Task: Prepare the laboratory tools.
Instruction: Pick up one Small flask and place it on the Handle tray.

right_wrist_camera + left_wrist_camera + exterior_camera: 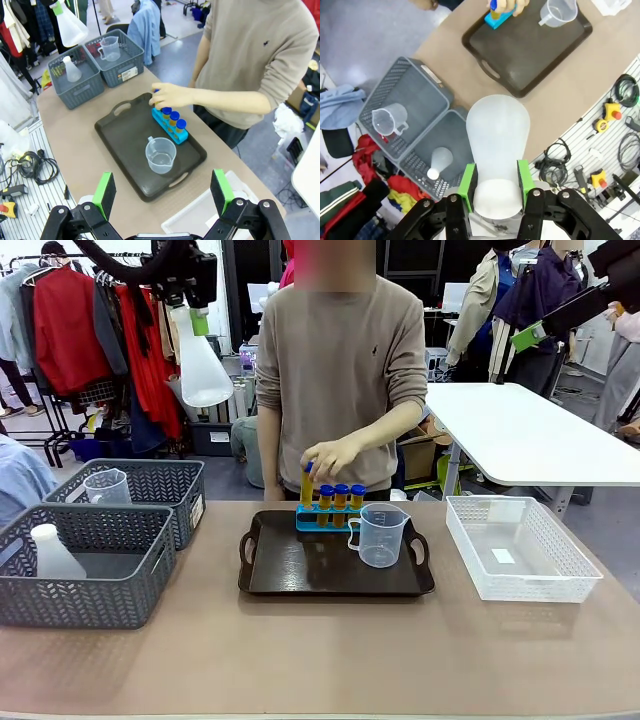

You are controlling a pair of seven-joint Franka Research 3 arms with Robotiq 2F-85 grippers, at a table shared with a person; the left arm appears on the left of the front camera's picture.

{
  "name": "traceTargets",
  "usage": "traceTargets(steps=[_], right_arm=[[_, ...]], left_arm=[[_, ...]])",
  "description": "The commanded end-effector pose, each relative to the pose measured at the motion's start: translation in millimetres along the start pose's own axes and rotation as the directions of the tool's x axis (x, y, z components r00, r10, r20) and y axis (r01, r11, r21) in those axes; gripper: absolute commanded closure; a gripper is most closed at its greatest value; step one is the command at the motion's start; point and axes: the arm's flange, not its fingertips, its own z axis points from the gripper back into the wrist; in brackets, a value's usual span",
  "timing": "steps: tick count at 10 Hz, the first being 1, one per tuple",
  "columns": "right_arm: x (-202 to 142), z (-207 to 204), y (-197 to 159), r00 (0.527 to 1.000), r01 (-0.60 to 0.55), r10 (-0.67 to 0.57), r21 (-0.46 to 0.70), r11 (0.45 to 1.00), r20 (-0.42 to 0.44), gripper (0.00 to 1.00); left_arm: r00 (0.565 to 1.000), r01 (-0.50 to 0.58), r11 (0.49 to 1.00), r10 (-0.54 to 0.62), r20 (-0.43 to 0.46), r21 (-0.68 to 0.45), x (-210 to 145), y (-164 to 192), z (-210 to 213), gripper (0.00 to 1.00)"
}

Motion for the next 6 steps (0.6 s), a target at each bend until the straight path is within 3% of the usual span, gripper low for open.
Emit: traceTargets(steps=[1,6], right_arm=[[0.2,-0.3,0.2,1.0,-0.002,0.002,0.01,1.0,0.014,0.0],[0.2,-0.3,0.2,1.0,-0.002,0.002,0.01,1.0,0.014,0.0]], left_arm=[[1.0,0.001,1.0,-0.001,0.002,-0.001,2.7,-2.9,-1.6,1.0],[1.0,0.001,1.0,-0.001,0.002,-0.001,2.7,-2.9,-1.6,1.0]])
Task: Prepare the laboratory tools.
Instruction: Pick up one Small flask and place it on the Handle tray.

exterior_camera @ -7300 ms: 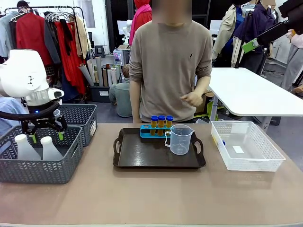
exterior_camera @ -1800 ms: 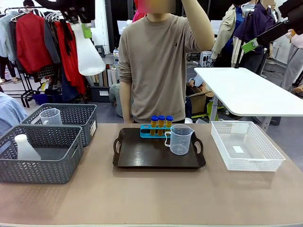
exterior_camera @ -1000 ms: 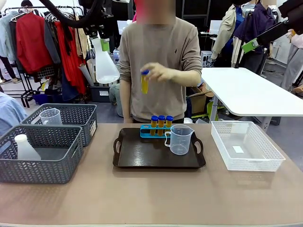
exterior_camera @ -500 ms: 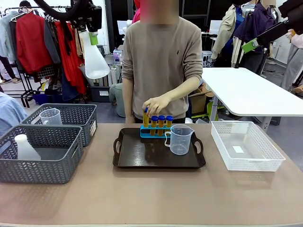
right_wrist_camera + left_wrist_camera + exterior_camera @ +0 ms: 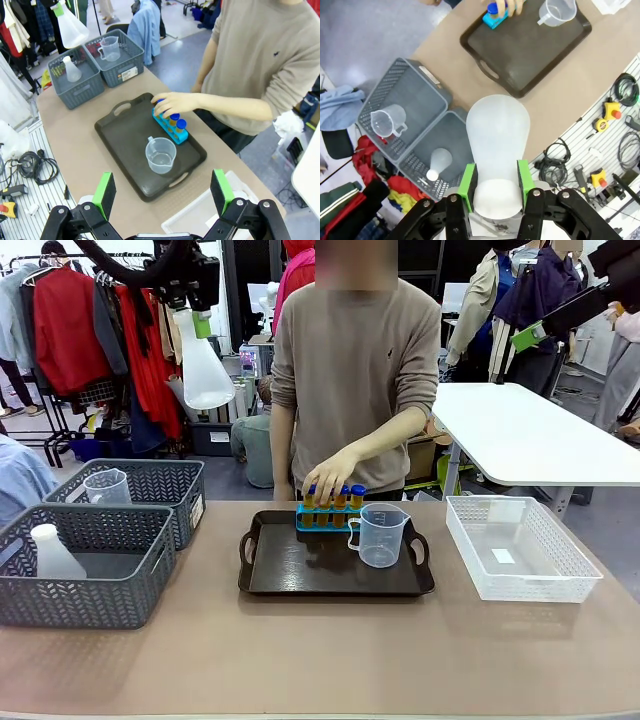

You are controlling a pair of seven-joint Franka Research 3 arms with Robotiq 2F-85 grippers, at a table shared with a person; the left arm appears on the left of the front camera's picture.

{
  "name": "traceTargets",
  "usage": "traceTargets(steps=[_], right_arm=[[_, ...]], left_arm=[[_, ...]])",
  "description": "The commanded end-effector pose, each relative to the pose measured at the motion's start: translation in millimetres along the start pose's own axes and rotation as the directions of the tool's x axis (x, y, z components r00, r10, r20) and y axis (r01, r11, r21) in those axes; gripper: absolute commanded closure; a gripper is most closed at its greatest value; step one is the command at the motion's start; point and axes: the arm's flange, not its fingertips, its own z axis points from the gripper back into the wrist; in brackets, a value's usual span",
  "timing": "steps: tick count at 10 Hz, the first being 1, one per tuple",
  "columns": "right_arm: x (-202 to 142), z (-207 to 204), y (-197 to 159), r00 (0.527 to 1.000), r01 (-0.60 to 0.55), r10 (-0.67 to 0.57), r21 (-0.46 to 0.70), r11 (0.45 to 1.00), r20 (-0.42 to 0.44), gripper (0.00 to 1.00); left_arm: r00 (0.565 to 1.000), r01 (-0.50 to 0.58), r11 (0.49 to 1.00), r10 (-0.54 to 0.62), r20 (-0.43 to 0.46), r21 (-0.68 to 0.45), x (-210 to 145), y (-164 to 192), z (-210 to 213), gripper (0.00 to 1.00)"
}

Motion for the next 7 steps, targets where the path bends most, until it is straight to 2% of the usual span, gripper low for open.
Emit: traceTargets(steps=[1,5,7], right_arm=[[0.2,-0.3,0.2,1.0,-0.002,0.002,0.01,1.0,0.014,0.0],[0.2,-0.3,0.2,1.0,-0.002,0.002,0.01,1.0,0.014,0.0],[0.2,-0.3,0.2,1.0,-0.002,0.002,0.01,1.0,0.014,0.0]], left_arm=[[1.0,-0.005,1.0,0.005,0.007,0.003,-1.6,-0.4,3.2,1.0],[1.0,0.0,1.0,0.0,0.0,0.0,0.0,0.0,0.0,1.0],[0.994,0.076,0.996,-0.079,-0.075,-0.042,35.4,-16.2,-28.0,1.0]])
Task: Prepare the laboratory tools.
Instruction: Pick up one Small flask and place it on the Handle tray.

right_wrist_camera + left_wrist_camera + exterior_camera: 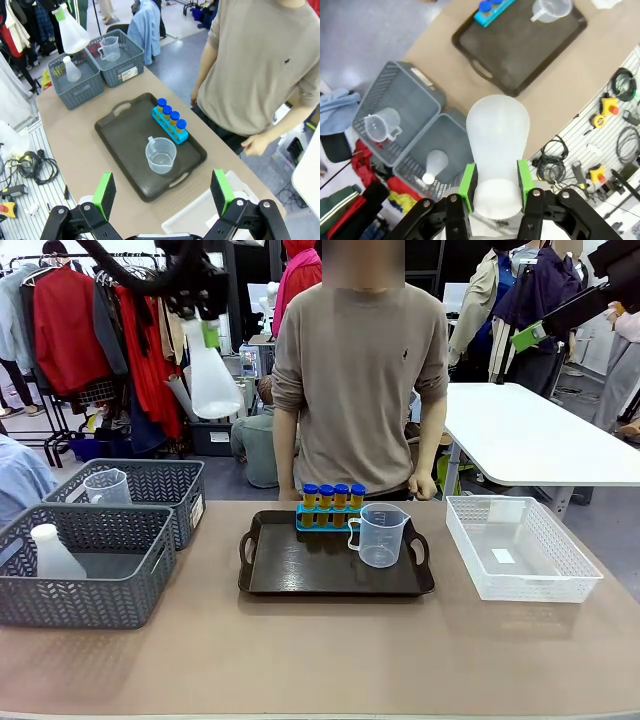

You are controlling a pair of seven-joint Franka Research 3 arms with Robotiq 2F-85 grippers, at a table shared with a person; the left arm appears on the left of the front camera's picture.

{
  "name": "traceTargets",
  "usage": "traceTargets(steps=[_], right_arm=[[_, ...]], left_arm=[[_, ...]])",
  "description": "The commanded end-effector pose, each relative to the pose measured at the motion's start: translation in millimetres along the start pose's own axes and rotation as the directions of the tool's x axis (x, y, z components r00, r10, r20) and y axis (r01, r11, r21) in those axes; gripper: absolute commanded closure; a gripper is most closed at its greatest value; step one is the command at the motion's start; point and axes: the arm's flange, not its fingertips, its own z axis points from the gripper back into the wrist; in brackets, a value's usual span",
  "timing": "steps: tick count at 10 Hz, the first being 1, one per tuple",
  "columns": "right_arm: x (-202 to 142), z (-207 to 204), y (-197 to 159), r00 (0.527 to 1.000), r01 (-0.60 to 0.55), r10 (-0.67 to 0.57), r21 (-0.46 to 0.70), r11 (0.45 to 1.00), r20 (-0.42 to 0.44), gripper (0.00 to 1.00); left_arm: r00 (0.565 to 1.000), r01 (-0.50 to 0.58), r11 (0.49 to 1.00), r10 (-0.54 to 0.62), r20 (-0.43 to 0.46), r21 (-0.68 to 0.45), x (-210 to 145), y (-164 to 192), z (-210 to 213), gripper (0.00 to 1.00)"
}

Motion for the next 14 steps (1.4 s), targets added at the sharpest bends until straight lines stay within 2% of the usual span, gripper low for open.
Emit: traceTargets(steps=[1,3,5,9,11,12,14], right_arm=[[0.1,-0.3,0.1,1.0,-0.002,0.002,0.011,1.0,0.014,0.0],[0.1,-0.3,0.1,1.0,-0.002,0.002,0.011,1.0,0.014,0.0],[0.1,-0.3,0.1,1.0,-0.002,0.002,0.011,1.0,0.014,0.0],[0.1,-0.3,0.1,1.0,-0.002,0.002,0.011,1.0,0.014,0.0],[0.1,-0.3,0.1,1.0,-0.002,0.002,0.011,1.0,0.014,0.0],[0.1,-0.3,0.1,1.0,-0.002,0.002,0.011,1.0,0.014,0.0],[0.1,-0.3,0.1,1.0,-0.002,0.002,0.011,1.0,0.014,0.0]], left_arm=[[0.994,0.093,0.996,-0.093,-0.056,-0.01,34.6,-12.2,-18.5,1.0],[0.986,0.138,0.99,-0.137,-0.093,0.005,56.0,-30.6,-43.9,1.0],[0.983,0.17,0.984,-0.165,-0.086,0.055,73.1,-43.4,-76.6,1.0],[0.98,0.169,0.983,-0.161,-0.116,0.065,88.8,-67.9,-133.3,1.0],[0.983,0.151,0.988,-0.148,-0.107,0.023,86.6,-62.4,-131.3,1.0],[0.977,0.18,0.983,-0.176,-0.12,0.031,103.7,-69.5,-135.4,1.0],[0.977,0.18,0.983,-0.176,-0.12,0.031,103.7,-69.5,-135.4,1.0]])
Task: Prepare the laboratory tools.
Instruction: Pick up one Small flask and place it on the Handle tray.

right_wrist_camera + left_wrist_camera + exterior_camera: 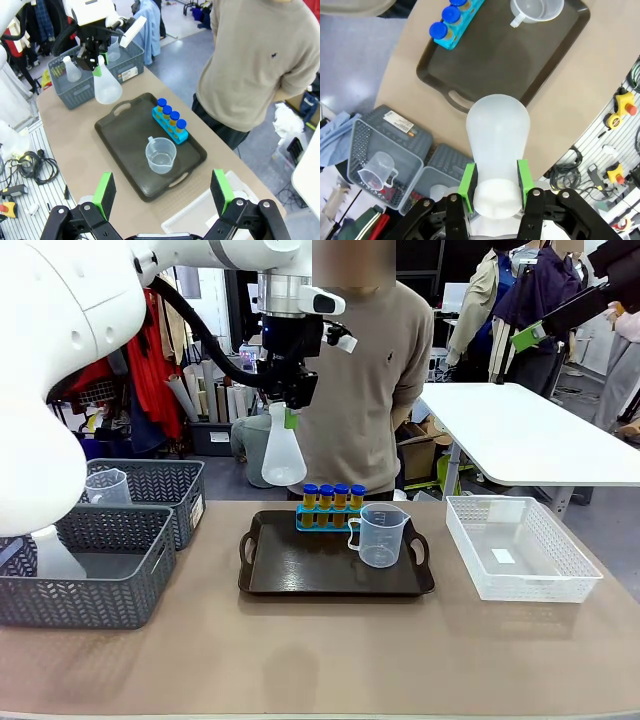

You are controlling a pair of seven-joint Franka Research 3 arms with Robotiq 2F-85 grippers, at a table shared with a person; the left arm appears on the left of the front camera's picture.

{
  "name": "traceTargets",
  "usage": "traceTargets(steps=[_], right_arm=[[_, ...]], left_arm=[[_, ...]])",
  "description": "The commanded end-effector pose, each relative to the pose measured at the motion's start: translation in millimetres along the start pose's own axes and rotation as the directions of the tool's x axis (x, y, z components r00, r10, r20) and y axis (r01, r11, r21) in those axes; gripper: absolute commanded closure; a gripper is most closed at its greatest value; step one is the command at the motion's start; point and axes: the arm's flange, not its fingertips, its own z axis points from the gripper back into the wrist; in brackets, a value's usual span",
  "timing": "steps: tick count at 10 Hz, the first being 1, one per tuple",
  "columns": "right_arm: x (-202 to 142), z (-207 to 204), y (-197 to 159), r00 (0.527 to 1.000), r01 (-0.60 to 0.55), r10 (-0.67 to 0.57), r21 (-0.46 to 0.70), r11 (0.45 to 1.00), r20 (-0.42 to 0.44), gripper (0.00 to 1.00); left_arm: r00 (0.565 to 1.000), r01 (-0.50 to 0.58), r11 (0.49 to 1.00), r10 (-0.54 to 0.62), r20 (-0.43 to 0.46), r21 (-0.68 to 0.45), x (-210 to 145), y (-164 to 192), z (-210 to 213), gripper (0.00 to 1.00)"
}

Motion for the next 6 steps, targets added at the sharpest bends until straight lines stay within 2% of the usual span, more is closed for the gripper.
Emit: traceTargets(steps=[1,4,5,6], right_arm=[[0.0,-0.2,0.0,1.0,-0.002,0.002,0.01,1.0,0.014,0.0],[0.0,-0.2,0.0,1.0,-0.002,0.002,0.01,1.0,0.014,0.0],[0.0,-0.2,0.0,1.0,-0.002,0.002,0.01,1.0,0.014,0.0],[0.0,-0.2,0.0,1.0,-0.002,0.002,0.01,1.0,0.014,0.0]], left_arm=[[1.0,-0.002,1.0,0.002,0.0,0.0,-0.4,0.9,0.1,1.0],[0.997,0.077,0.997,-0.077,-0.001,0.022,21.8,-9.6,-43.4,1.0],[0.993,0.11,0.993,-0.112,0.039,0.038,24.5,-15.2,-58.5,1.0],[0.996,0.085,0.994,-0.087,0.029,0.072,24.6,-16.6,-70.4,1.0]])
